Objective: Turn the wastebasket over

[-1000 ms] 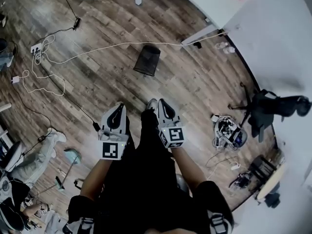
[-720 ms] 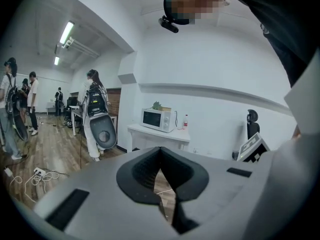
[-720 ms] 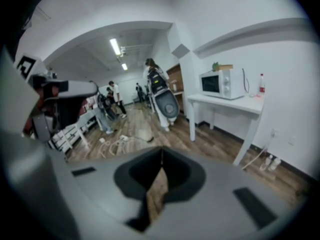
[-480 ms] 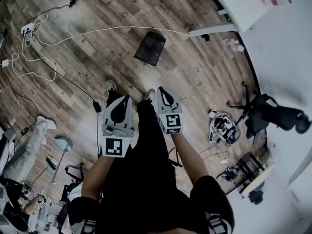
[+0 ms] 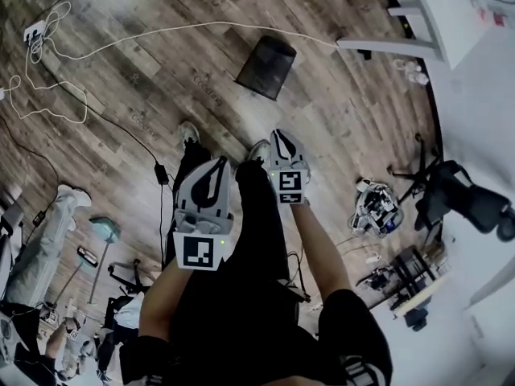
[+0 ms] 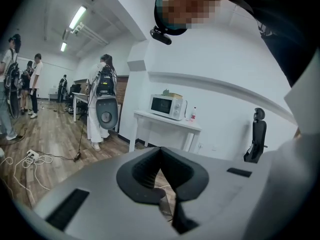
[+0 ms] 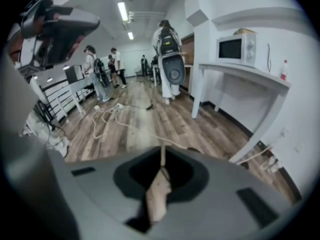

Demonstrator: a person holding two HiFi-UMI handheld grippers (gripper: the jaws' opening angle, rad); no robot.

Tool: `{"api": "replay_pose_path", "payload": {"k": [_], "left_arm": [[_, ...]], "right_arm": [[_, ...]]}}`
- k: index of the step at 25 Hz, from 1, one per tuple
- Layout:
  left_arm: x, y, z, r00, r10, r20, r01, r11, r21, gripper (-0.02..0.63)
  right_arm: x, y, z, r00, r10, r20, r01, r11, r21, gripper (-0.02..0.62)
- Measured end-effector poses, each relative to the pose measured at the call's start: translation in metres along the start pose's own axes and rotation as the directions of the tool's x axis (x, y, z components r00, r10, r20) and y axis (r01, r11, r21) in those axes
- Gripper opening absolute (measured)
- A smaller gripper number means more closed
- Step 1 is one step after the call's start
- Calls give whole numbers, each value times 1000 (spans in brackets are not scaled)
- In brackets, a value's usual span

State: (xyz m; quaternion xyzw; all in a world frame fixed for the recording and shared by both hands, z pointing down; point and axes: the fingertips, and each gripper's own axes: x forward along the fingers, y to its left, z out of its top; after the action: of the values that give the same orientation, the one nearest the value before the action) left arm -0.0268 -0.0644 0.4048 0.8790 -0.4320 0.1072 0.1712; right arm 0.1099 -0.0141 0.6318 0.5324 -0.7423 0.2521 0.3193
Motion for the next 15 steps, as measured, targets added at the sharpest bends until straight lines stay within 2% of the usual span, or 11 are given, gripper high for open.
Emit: {"api": "replay_pose_path", "payload": {"k": [6,10,15], "left_arm": [[17,21,-40,1000,26,-10,-27,999,-39,35],[31,29,-63,1000,30,-2,-30,998,-49,35],[49,45,-89,998,62,26,-61,997,-47,35]], "right_arm": [[69,-2,-61,994,13,-106,-18,999,-38,39],[110,-7,-105,984,4,-180,-19,997,-81,122],[162,-20,-156,964,-31,-266,-15,985,-171,147]]}}
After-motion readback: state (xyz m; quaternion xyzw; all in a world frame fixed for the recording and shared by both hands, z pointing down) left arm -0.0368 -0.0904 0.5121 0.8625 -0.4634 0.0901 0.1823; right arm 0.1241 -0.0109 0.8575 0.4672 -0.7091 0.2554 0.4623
